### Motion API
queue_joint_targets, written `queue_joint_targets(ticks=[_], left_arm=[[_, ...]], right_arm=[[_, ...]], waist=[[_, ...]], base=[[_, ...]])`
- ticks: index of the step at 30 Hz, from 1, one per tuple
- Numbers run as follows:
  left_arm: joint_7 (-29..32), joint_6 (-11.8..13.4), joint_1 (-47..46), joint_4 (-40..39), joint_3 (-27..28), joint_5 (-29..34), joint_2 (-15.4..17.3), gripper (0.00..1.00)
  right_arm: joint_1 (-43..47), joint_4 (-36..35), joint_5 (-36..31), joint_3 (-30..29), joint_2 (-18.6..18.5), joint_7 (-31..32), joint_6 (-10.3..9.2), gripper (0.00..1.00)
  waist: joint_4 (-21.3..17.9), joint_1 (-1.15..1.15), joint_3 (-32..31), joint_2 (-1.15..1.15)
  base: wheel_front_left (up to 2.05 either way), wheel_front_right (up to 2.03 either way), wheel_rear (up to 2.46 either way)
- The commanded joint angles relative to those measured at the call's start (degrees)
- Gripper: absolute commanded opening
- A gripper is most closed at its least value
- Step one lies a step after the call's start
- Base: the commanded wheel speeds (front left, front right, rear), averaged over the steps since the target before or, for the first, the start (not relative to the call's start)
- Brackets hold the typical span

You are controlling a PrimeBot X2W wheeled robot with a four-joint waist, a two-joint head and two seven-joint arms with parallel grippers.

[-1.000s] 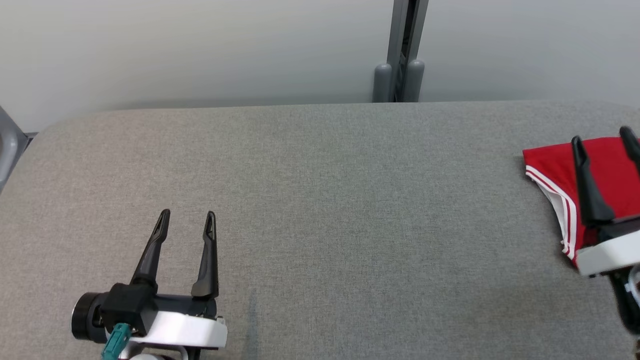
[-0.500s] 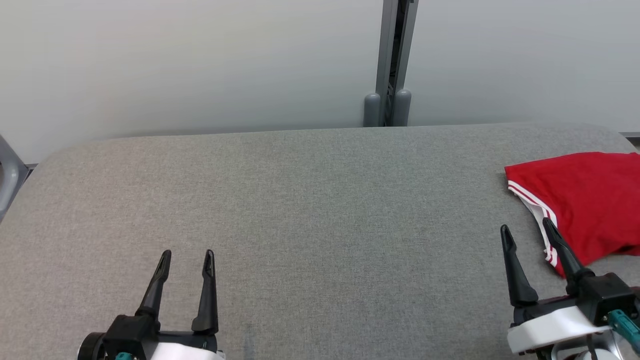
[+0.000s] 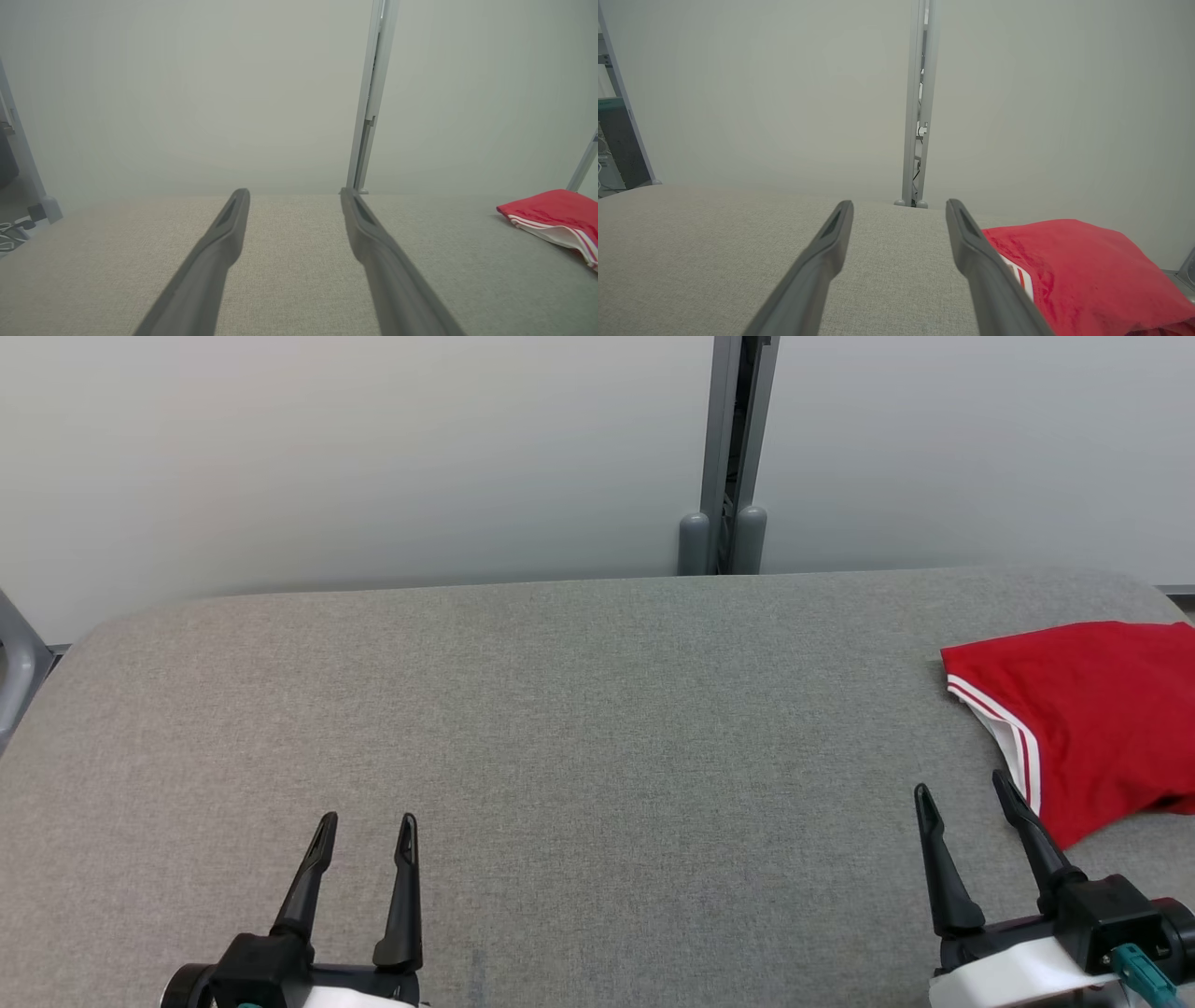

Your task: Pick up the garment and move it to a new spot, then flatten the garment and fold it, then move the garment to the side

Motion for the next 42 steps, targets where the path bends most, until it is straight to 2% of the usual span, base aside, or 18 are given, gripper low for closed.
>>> queue_joint_targets(ticks=[1, 14, 25, 37, 38, 42], left_arm=[[-0.04, -0.16, -0.02, -0.19, 0.02, -0.14, 0.21, 1.00], [-0.04, 0.51, -0.01, -0.10, 0.03, -0.40, 0.21, 1.00], [-0.04, 0.74, -0.38, 0.18, -0.29, 3.26, 0.21, 1.00], [-0.04, -1.54, 0.96, -0.40, 0.86, -2.73, 0.21, 1.00], [0.00, -1.49, 0.98, -0.40, 0.69, -3.04, 0.01, 0.00], [0.02, -1.46, 1.79, 1.48, 0.41, -3.48, -0.18, 0.00]], right_arm=[[0.37, -0.14, -0.29, 0.01, 0.01, -0.28, -0.01, 1.00], [0.42, 0.16, -0.48, 0.12, 0.36, -0.28, -0.01, 1.00], [0.27, 0.42, -0.31, 0.05, 0.42, -0.28, -0.01, 1.00], [0.49, 0.27, -0.06, 0.33, 0.45, -0.28, -0.01, 1.00], [0.02, 0.16, -0.08, 0.40, 0.57, -0.01, 0.00, 0.00], [0.85, 2.04, 0.19, 0.67, 0.99, 0.21, 0.00, 0.00]], waist=[[0.09, 0.00, 0.04, 0.00], [0.30, 0.00, 0.16, 0.00], [0.09, 0.00, 0.26, 0.00], [0.51, 0.00, 0.13, 0.00], [0.52, 0.00, 0.13, 0.00], [0.54, 0.00, 0.13, 0.00]], base=[[0.00, 0.00, 0.00], [0.00, 0.00, 0.00], [0.00, 0.00, 0.00], [0.00, 0.00, 0.00], [0.00, 0.00, 0.00], [0.00, 0.00, 0.00]])
